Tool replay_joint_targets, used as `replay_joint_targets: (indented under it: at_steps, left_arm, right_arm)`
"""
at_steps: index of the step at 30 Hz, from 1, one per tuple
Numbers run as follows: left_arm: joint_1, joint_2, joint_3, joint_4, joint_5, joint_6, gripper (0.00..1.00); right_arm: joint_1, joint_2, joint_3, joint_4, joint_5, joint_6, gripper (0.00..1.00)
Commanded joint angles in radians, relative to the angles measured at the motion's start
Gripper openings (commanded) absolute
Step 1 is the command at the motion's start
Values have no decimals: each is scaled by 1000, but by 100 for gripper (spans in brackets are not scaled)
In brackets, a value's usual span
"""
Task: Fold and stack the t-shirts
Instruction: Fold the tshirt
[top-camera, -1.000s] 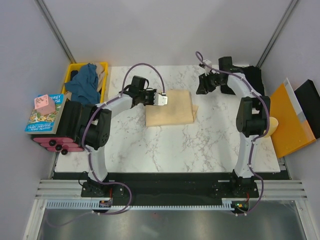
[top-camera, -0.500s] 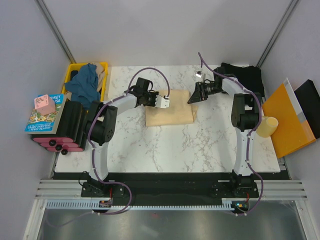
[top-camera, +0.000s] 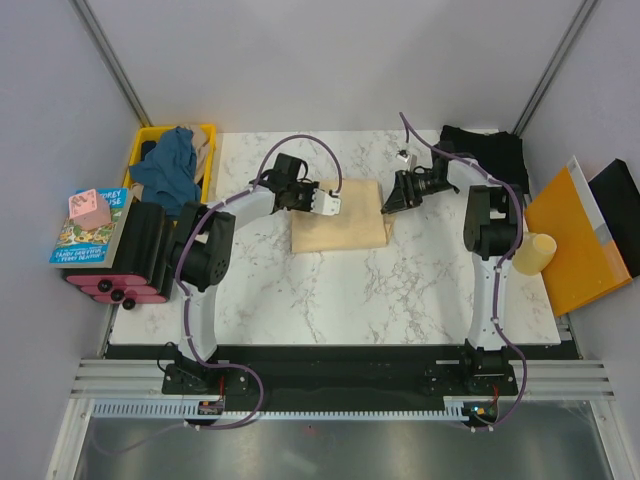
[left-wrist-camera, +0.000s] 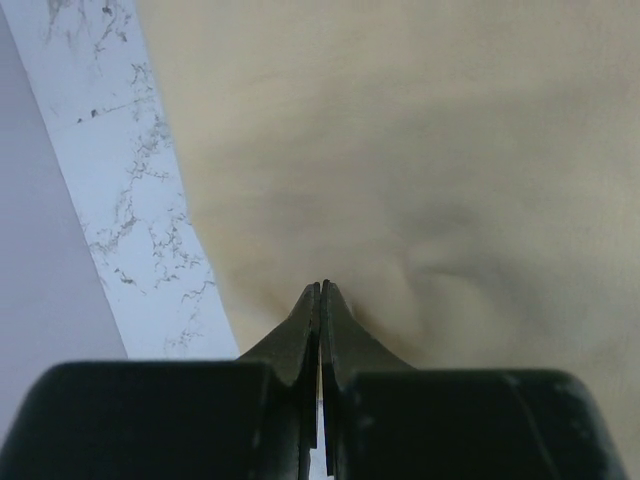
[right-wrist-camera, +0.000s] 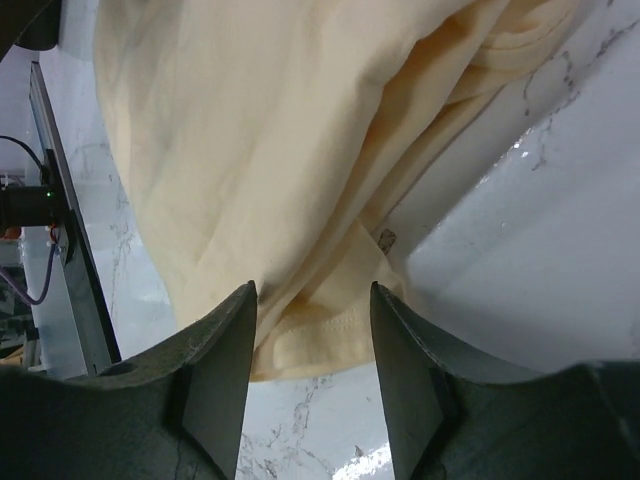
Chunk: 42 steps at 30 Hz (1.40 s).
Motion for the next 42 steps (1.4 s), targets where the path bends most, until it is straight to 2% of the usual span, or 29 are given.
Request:
replay_joint_targets:
  at_steps: [1, 8, 15, 20, 23, 33, 42]
  left_arm:
    - [-34, -92, 64, 3, 24, -2, 2]
    - [-110, -90, 108, 10, 87, 26, 2]
    - [-149, 34, 211, 11, 106, 69, 2]
    - [-158, 78, 173, 47, 117, 105, 2]
    - [-160, 104, 153, 52, 98, 75, 2]
    - [-173, 115, 47, 49, -8, 21, 2]
    - [-180, 129, 50, 49, -34, -30, 2]
  right_arm:
    - [-53, -126, 6, -49, 1, -28, 59]
    - [-114, -96, -98, -274, -52, -202, 72]
    - [-109, -43, -107, -294, -114, -245, 77]
    - [-88, 15, -37, -262, -143, -194, 79]
    - [-66, 32, -26, -225, -155, -168, 80]
    - [-3, 38, -49, -83, -161, -53, 80]
    - [72, 50, -52, 66, -138, 93, 79]
